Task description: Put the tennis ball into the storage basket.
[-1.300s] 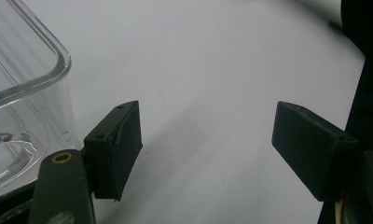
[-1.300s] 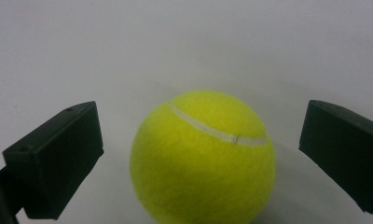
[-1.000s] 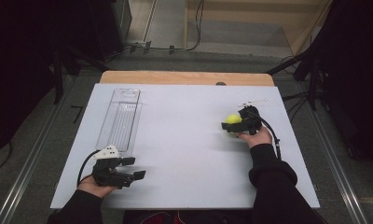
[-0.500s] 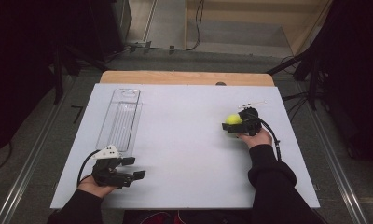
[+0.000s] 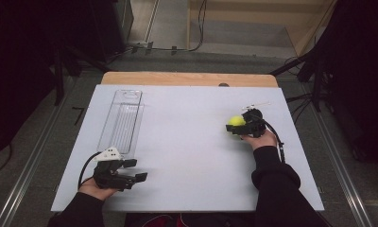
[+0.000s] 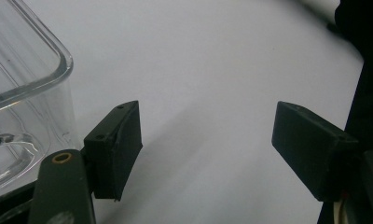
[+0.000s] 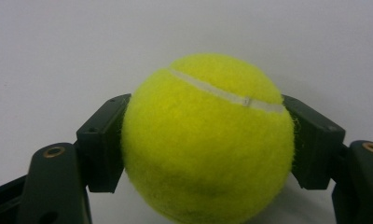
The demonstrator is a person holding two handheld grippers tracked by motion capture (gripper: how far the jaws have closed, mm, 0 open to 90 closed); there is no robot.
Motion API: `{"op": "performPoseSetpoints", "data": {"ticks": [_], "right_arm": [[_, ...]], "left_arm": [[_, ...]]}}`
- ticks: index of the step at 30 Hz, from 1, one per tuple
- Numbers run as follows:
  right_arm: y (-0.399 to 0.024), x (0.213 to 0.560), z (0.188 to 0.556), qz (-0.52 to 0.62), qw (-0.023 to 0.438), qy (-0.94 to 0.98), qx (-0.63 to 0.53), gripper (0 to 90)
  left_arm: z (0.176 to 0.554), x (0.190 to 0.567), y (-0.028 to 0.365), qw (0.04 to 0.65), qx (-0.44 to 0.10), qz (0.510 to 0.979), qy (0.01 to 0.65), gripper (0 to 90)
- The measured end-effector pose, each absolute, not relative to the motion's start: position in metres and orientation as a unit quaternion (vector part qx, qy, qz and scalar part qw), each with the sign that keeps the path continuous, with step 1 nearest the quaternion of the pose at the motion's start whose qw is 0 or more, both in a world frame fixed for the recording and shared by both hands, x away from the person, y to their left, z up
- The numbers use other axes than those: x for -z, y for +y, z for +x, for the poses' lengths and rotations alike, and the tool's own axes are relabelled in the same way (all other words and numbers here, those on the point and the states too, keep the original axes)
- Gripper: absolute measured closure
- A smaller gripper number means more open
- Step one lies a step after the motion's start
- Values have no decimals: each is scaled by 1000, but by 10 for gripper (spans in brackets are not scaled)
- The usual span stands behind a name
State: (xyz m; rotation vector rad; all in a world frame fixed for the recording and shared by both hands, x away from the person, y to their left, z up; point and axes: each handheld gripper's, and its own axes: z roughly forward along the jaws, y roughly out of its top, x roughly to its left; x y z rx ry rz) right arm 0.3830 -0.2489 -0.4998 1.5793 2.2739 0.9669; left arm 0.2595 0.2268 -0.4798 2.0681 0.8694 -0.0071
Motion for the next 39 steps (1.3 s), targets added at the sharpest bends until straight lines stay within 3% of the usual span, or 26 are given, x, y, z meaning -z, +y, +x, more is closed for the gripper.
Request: {"op": "performPoseSetpoints", "data": {"ticks": [27, 39], "right_arm": [[-238, 453, 360, 488, 109, 784, -368, 237], [-227, 449, 356, 469, 100, 794, -373, 236]], "left_arm": [[259, 480, 227, 434, 3, 831, 349, 246], [259, 480, 227, 434, 3, 831, 349, 246]]}}
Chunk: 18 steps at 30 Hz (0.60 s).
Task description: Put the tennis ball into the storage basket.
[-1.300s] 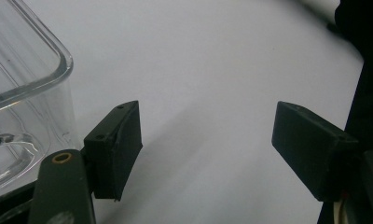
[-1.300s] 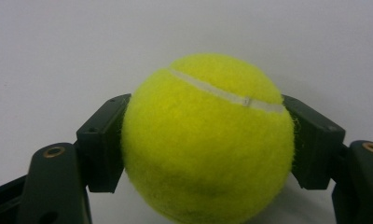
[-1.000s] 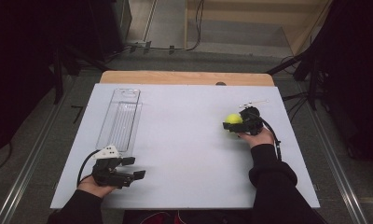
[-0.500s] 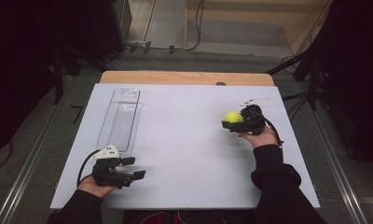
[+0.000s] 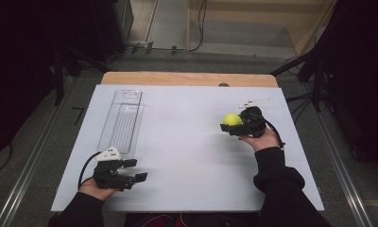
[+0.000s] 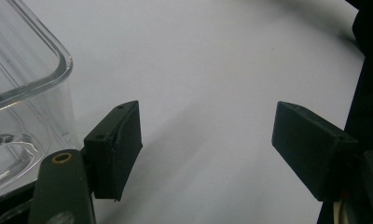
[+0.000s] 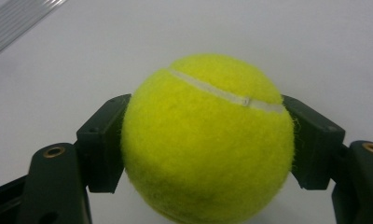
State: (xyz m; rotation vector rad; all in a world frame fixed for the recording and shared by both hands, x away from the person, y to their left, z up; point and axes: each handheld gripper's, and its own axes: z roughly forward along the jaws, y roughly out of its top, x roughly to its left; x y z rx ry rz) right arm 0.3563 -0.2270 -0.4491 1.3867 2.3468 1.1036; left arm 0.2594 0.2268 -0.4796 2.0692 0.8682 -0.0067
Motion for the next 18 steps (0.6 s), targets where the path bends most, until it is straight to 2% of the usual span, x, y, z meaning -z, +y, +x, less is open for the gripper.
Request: {"op": "performPoseSetpoints", "data": {"ticks": [18], "right_arm": [[-206, 445, 349, 439, 82, 809, -382, 237]], "left_arm": [[260, 480, 227, 435, 3, 830, 349, 246]]}}
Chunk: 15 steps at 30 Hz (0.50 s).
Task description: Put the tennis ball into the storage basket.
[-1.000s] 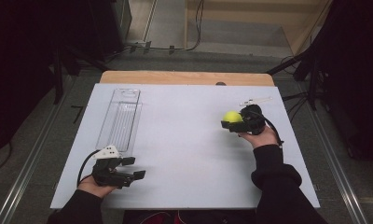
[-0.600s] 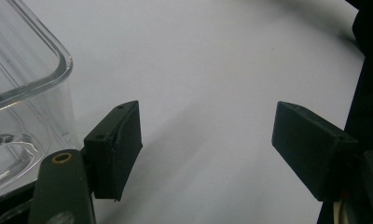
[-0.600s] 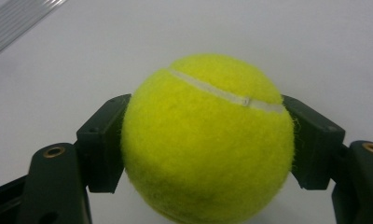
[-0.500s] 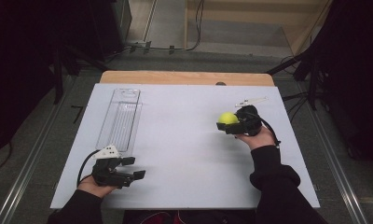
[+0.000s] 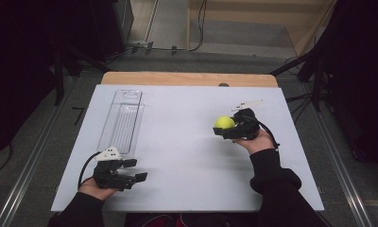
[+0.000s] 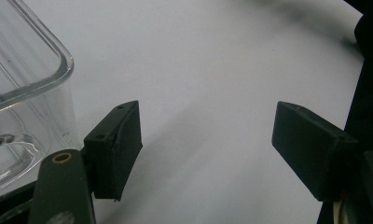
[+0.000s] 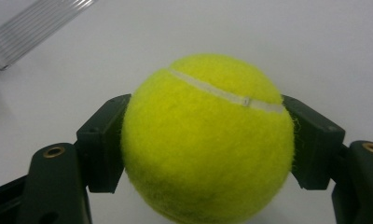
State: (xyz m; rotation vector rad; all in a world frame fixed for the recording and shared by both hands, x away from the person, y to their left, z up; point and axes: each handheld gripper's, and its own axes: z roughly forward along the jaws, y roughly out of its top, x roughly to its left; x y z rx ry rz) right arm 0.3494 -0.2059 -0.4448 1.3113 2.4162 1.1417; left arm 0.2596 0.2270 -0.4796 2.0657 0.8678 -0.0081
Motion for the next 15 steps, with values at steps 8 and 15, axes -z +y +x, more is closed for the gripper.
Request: {"op": "performPoseSetpoints", "data": {"ticks": [8, 15], "right_arm": [[-194, 445, 346, 423, 70, 817, -385, 236], [-181, 445, 342, 412, 61, 824, -386, 237]], "left_arm": [[260, 480, 227, 436, 4, 829, 350, 246], [260, 479, 227, 437, 4, 829, 350, 246]]}}
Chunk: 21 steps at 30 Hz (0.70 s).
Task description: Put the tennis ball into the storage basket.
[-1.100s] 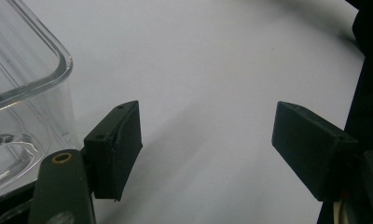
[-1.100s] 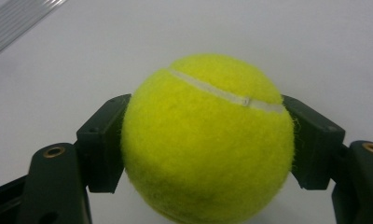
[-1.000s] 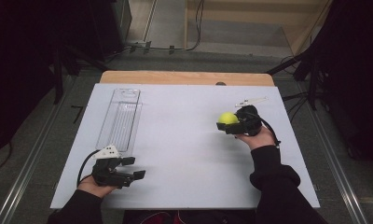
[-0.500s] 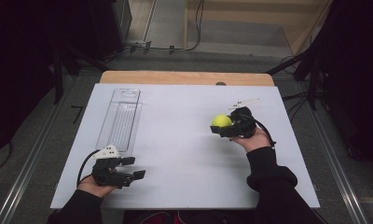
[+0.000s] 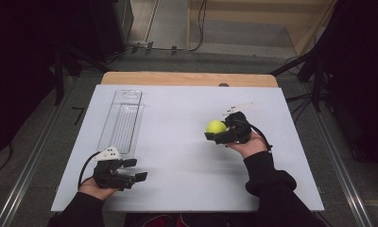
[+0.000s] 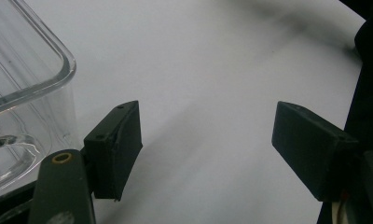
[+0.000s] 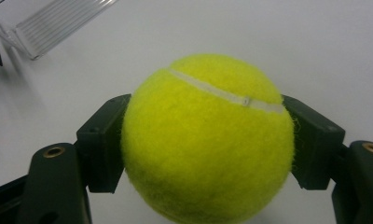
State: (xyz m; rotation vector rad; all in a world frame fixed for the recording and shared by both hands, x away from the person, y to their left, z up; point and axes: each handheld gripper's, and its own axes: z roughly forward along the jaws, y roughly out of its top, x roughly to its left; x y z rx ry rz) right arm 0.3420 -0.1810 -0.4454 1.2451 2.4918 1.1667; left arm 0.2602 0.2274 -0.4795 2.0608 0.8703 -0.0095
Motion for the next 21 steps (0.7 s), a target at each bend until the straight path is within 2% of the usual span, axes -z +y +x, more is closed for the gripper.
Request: {"op": "performPoseSetpoints", "data": {"ticks": [21], "right_arm": [[-147, 446, 331, 372, 35, 841, -393, 237]], "left_arm": [[260, 479, 227, 438, 3, 828, 351, 246]]}}
